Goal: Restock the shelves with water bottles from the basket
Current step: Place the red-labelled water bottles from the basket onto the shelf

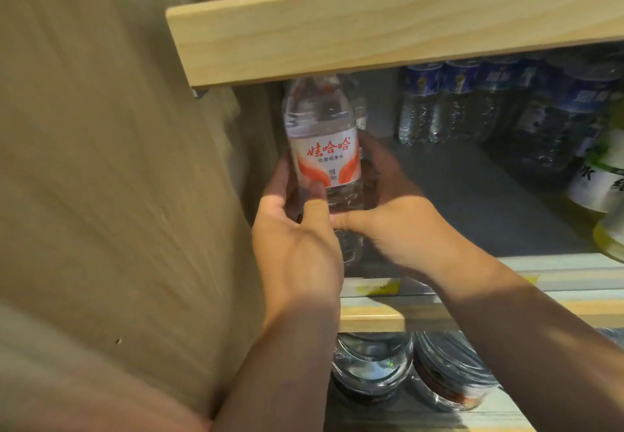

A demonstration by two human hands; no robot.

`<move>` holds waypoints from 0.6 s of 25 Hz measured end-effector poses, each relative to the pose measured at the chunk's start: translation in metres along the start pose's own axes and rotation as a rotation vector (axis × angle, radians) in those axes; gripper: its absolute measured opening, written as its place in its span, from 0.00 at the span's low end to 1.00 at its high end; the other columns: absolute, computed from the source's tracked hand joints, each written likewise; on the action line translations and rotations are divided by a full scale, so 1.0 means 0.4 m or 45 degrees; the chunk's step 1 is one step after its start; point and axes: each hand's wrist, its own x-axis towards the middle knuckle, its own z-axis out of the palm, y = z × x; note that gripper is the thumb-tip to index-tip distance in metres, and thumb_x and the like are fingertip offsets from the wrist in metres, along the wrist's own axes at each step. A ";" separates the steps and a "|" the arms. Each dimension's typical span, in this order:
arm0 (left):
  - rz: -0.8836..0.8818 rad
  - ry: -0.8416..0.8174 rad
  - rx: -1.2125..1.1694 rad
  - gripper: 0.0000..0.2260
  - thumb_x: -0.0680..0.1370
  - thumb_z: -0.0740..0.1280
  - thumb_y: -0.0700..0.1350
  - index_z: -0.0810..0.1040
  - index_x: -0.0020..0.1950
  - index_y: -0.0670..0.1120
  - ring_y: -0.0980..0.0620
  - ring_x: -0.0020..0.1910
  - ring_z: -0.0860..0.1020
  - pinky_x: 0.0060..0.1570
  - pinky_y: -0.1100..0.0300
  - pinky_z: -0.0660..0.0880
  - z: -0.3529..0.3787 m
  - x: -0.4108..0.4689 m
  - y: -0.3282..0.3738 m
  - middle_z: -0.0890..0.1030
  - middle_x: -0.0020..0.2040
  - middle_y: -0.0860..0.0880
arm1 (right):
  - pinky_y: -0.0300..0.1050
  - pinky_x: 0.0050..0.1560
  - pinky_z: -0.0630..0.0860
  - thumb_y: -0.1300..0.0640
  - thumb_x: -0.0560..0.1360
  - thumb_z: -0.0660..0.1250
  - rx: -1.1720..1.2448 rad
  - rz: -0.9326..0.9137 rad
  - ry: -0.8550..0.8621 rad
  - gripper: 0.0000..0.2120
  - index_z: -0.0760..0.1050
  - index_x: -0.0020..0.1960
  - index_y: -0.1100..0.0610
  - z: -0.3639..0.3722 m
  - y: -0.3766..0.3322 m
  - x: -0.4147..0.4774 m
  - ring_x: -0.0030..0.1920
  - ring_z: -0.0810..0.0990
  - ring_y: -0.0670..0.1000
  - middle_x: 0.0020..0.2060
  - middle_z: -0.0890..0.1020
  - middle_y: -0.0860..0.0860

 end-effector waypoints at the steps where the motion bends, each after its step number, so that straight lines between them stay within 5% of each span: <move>1: -0.009 0.020 -0.011 0.20 0.78 0.63 0.36 0.73 0.67 0.54 0.56 0.57 0.80 0.61 0.54 0.76 0.004 0.009 -0.009 0.81 0.60 0.52 | 0.38 0.55 0.78 0.69 0.63 0.78 -0.018 0.027 0.005 0.43 0.63 0.68 0.44 0.005 0.004 0.013 0.57 0.79 0.44 0.59 0.79 0.46; 6: -0.046 0.149 -0.115 0.18 0.80 0.60 0.33 0.75 0.66 0.49 0.59 0.52 0.80 0.47 0.72 0.76 0.048 0.055 -0.042 0.81 0.54 0.54 | 0.24 0.45 0.73 0.60 0.67 0.77 -0.127 0.137 -0.017 0.36 0.64 0.70 0.46 0.028 0.041 0.061 0.51 0.76 0.36 0.52 0.77 0.37; 11: -0.020 0.237 0.010 0.17 0.81 0.59 0.34 0.74 0.68 0.44 0.58 0.51 0.78 0.47 0.76 0.73 0.060 0.115 -0.091 0.79 0.59 0.50 | 0.35 0.55 0.66 0.54 0.75 0.70 -0.392 0.130 -0.031 0.27 0.65 0.71 0.46 0.043 0.085 0.090 0.58 0.73 0.42 0.64 0.76 0.45; 15: -0.006 0.244 0.144 0.18 0.81 0.56 0.34 0.70 0.71 0.42 0.50 0.61 0.77 0.55 0.69 0.72 0.077 0.158 -0.118 0.77 0.66 0.44 | 0.22 0.43 0.66 0.58 0.79 0.62 -0.568 0.080 0.009 0.20 0.66 0.70 0.55 0.051 0.097 0.124 0.56 0.74 0.47 0.57 0.75 0.50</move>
